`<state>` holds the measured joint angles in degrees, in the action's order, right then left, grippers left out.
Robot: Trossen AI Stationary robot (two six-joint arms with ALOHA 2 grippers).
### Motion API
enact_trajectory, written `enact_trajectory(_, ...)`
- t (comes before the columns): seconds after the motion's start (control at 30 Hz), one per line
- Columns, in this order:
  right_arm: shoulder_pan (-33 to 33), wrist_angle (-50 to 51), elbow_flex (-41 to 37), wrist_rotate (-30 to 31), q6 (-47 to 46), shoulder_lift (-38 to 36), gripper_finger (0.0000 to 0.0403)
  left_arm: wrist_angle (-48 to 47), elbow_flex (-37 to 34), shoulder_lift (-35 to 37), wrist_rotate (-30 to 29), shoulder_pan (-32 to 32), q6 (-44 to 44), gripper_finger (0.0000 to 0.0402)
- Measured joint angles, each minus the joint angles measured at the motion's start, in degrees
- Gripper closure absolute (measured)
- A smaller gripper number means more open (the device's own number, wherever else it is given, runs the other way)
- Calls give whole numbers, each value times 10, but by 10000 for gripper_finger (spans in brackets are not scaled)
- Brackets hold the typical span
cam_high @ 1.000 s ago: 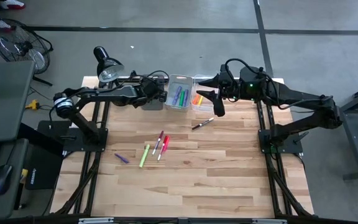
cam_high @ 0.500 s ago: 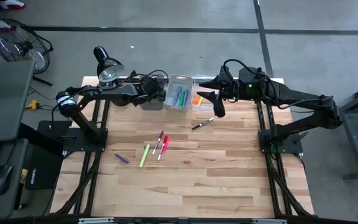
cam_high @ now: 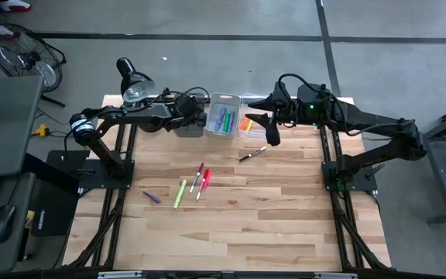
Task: Pick & Place Markers
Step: Put the green marker into the black bin
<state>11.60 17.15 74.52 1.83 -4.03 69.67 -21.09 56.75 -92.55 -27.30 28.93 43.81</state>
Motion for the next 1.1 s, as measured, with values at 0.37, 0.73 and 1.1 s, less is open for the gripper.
enact_trajectory(0.37,0,0,0,0,0,0,245,-1,0,0,28,0,0,359)
enact_trajectory(0.73,0,2,0,-2,-5,0,246,-8,0,0,67,24,2,359)
enact_trajectory(1.1,0,6,0,-7,-2,0,246,-35,0,0,98,49,0,359)
